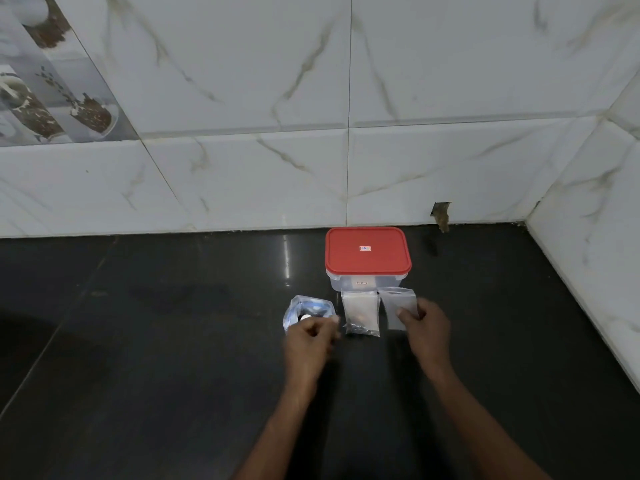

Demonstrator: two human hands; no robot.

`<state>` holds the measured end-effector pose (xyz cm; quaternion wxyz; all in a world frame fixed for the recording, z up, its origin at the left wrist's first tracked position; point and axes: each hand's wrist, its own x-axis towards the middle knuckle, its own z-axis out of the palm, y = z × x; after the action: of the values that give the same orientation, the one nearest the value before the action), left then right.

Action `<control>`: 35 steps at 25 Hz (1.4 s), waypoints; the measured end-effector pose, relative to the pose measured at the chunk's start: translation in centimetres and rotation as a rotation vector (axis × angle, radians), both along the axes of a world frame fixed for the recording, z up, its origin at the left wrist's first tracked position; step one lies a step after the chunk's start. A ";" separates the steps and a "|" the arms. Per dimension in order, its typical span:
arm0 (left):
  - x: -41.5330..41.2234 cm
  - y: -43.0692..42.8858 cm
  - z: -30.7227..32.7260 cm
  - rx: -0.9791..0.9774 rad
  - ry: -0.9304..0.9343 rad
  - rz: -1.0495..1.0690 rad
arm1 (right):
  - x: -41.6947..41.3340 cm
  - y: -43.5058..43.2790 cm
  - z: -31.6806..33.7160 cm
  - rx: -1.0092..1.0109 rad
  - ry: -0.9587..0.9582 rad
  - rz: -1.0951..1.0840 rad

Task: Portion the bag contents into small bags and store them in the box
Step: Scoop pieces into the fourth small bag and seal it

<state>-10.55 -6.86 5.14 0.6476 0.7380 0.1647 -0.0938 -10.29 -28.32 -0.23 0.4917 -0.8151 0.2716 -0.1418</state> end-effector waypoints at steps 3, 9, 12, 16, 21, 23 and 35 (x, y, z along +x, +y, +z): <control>0.1 -3.0 1.8 -0.337 0.146 -0.066 | -2.2 4.5 1.9 -0.009 -0.143 0.082; 1.0 -2.8 3.4 -0.424 0.297 -0.020 | -3.7 6.7 2.9 -0.058 -0.197 0.219; 0.7 -2.3 3.5 -0.356 0.298 -0.004 | -4.1 6.4 4.0 -0.061 -0.181 0.450; 0.4 -1.8 2.9 -0.190 0.211 0.025 | -3.6 5.3 6.9 0.206 -0.024 0.530; 0.1 -2.2 2.7 -0.114 0.104 -0.010 | -2.7 6.2 8.6 0.146 -0.007 0.565; 0.2 -2.0 2.9 -0.076 0.084 -0.031 | -2.5 6.3 8.7 0.124 0.027 0.529; -0.1 0.2 4.9 0.597 -0.215 -0.500 | -2.4 7.6 8.8 -0.333 0.114 0.428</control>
<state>-10.64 -6.70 10.03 0.3757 0.9165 -0.0683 -0.1187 -12.67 -20.70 8.62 0.3536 -0.9302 0.0934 -0.0312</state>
